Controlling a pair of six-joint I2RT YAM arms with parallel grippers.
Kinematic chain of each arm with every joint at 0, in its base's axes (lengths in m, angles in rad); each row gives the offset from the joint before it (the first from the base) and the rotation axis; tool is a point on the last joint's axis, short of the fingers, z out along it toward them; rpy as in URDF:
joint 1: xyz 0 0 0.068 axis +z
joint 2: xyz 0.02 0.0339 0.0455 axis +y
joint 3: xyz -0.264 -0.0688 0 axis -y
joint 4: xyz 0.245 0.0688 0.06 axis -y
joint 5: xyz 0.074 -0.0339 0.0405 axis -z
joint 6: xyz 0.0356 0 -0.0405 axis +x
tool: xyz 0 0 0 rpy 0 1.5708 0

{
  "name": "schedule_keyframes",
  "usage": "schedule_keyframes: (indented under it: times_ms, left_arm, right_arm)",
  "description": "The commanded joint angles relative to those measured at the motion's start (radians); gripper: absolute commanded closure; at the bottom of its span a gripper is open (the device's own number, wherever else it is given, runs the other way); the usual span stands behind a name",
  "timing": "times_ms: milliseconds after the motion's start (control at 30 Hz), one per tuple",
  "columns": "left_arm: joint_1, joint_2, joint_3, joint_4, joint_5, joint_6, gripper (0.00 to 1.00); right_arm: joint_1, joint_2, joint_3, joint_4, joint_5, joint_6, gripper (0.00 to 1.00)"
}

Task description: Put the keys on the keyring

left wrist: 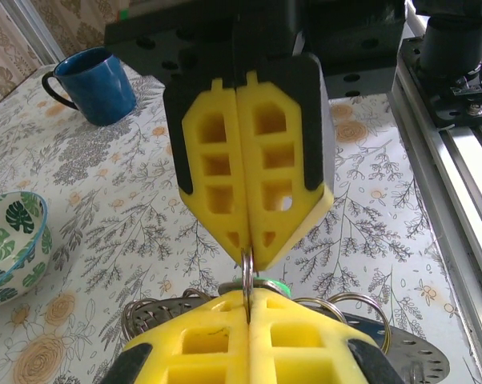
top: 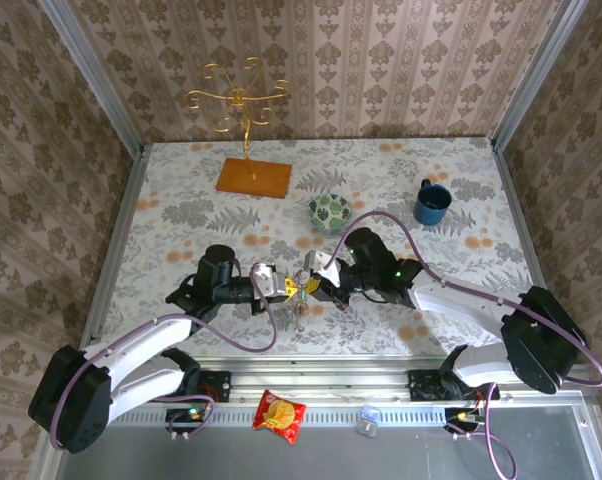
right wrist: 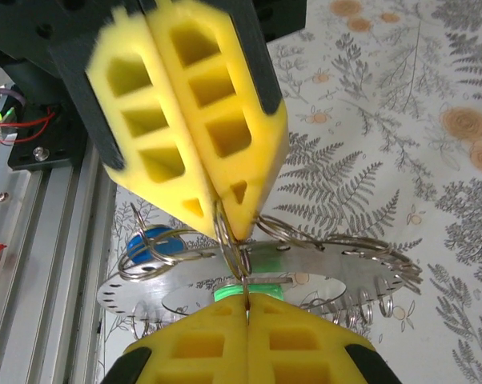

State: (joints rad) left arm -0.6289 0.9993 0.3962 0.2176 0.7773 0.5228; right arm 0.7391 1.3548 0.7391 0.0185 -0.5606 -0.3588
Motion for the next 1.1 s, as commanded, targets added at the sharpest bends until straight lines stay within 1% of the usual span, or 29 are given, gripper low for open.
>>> schedule_keyframes:
  times_ms: [0, 67, 167, 200, 267, 300, 367, 433, 600, 733, 967, 1033, 1067]
  left_arm:
    - [-0.008, -0.019, -0.01, 0.028, 0.004, 0.008, 1.0]
    - [-0.008, -0.018, -0.011, 0.028, -0.001, 0.012, 1.0]
    - [-0.009, -0.016, -0.011, 0.022, -0.008, 0.017, 1.0]
    - [-0.009, -0.017, -0.011, 0.021, -0.009, 0.018, 1.0]
    - [-0.009, -0.016, -0.014, 0.021, -0.01, 0.018, 1.0]
    - [-0.009, -0.014, -0.015, 0.022, -0.009, 0.017, 1.0]
    - [-0.009, -0.015, -0.019, 0.033, -0.007, 0.006, 1.0]
    - [-0.009, -0.014, -0.025, 0.057, -0.004, -0.017, 1.0]
    - [-0.011, -0.01, -0.048, 0.138, 0.013, -0.093, 1.0]
    - [-0.012, -0.003, -0.053, 0.163, 0.021, -0.114, 1.0]
    - [-0.017, -0.001, -0.053, 0.165, 0.024, -0.117, 1.0]
    - [-0.017, 0.0, -0.053, 0.169, 0.022, -0.119, 1.0]
    - [-0.017, -0.001, -0.053, 0.17, 0.021, -0.119, 1.0]
  right_arm:
    - [-0.007, 0.03, 0.041, -0.026, -0.046, 0.01, 1.0]
    - [-0.007, 0.062, 0.053, -0.028, -0.053, 0.014, 1.0]
    - [-0.008, 0.056, 0.056, -0.018, -0.052, 0.018, 1.0]
    - [-0.007, 0.049, 0.051, -0.008, -0.047, 0.023, 0.97]
    - [-0.007, 0.044, 0.029, 0.021, -0.04, 0.03, 0.81]
    - [-0.009, 0.014, 0.016, 0.042, -0.039, 0.032, 0.75]
    - [-0.008, 0.0, -0.008, 0.071, -0.041, 0.035, 0.71]
    - [-0.009, -0.012, -0.029, 0.1, -0.046, 0.033, 0.69]
    - [-0.007, -0.037, -0.075, 0.2, -0.049, 0.046, 0.69]
    - [-0.008, -0.022, -0.067, 0.211, -0.064, 0.05, 0.71]
    - [-0.006, -0.004, -0.057, 0.245, -0.071, 0.065, 0.8]
    - [-0.006, 0.001, -0.052, 0.245, -0.074, 0.064, 0.85]
    - [-0.006, 0.004, -0.05, 0.243, -0.077, 0.064, 0.89]
